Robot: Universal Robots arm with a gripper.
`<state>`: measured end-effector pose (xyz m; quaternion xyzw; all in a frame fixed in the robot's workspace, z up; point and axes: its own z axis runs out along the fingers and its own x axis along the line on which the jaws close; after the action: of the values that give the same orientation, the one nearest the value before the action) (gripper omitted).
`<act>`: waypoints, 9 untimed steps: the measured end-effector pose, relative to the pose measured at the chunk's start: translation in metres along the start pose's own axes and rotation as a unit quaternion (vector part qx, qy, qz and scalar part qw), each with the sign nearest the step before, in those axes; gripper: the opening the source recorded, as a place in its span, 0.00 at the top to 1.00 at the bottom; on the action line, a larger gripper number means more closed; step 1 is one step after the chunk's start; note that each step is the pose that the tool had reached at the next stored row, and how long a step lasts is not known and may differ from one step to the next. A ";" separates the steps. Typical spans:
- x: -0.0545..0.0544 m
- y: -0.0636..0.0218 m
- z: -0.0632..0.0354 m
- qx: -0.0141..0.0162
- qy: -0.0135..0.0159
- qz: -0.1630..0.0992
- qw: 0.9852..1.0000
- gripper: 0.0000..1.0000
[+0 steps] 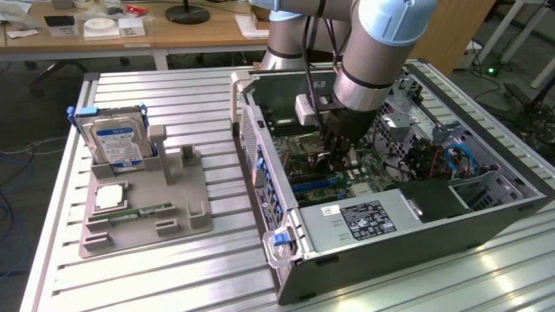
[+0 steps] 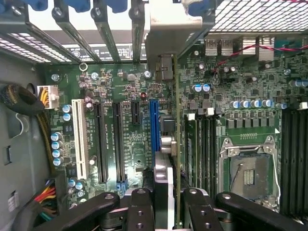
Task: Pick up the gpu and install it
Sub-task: 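Insert the gpu into the slot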
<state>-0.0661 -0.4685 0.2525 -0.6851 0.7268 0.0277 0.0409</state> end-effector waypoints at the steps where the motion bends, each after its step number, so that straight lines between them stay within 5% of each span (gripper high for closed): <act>1: 0.000 0.0002 0.0004 0.000 0.000 0.000 1.000 0.72; 9: 0.001 0.0015 0.0027 0.000 0.004 0.000 1.000 0.72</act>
<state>-0.0675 -0.4687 0.2498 -0.6852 0.7269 0.0249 0.0380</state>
